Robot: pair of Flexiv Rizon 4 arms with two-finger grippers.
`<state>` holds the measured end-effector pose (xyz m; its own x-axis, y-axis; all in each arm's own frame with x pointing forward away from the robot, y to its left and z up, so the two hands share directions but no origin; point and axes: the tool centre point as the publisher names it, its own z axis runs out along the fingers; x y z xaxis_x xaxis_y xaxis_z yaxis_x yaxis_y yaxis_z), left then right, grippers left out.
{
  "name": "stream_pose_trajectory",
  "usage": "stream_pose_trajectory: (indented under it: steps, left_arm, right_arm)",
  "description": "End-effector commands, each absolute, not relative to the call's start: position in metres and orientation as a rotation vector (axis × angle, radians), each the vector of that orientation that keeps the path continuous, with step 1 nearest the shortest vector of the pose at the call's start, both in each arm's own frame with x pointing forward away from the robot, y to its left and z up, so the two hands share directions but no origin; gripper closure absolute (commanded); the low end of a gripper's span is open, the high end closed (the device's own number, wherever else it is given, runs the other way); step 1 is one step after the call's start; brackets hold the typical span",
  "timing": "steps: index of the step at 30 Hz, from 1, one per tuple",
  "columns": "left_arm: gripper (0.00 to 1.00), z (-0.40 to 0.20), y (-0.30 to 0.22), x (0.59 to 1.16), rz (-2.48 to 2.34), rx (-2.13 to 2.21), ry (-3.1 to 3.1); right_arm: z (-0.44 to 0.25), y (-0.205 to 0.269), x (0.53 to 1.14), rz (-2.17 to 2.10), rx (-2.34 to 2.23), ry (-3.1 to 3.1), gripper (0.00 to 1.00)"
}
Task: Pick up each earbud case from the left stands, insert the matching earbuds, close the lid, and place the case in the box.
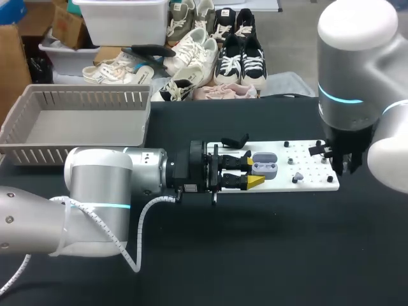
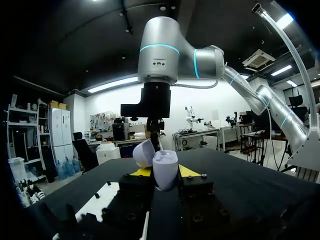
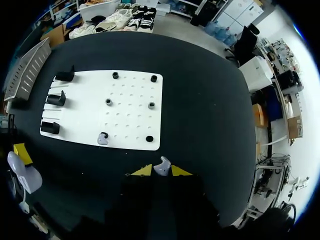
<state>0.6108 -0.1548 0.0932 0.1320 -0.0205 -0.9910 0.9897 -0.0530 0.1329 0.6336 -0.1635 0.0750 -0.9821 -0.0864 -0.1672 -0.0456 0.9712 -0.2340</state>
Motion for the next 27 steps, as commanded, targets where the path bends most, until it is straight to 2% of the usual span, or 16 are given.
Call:
stream_pose_trajectory:
  steps: [1,7,14,27]
  left_arm:
    - [1.00,0.093,-0.155,0.610,-1.154,1.292,1.073]
    - [1.00,0.093,-0.155,0.610,-1.154,1.292,1.073]
    - [1.00,0.093,-0.155,0.610,-1.154,1.292,1.073]
    - [1.00,0.093,-0.155,0.610,-1.154,1.292,1.073]
  right_arm:
    - [0.075,-0.163,0.633,-0.346,-0.097,2.940,1.00]
    - [0.079,-0.157,0.636,-0.300,-0.044,2.938,1.00]
    - [0.098,-0.150,0.633,-0.336,0.260,2.876,1.00]
    - [0.127,-0.134,0.605,-0.289,0.473,2.856,1.00]
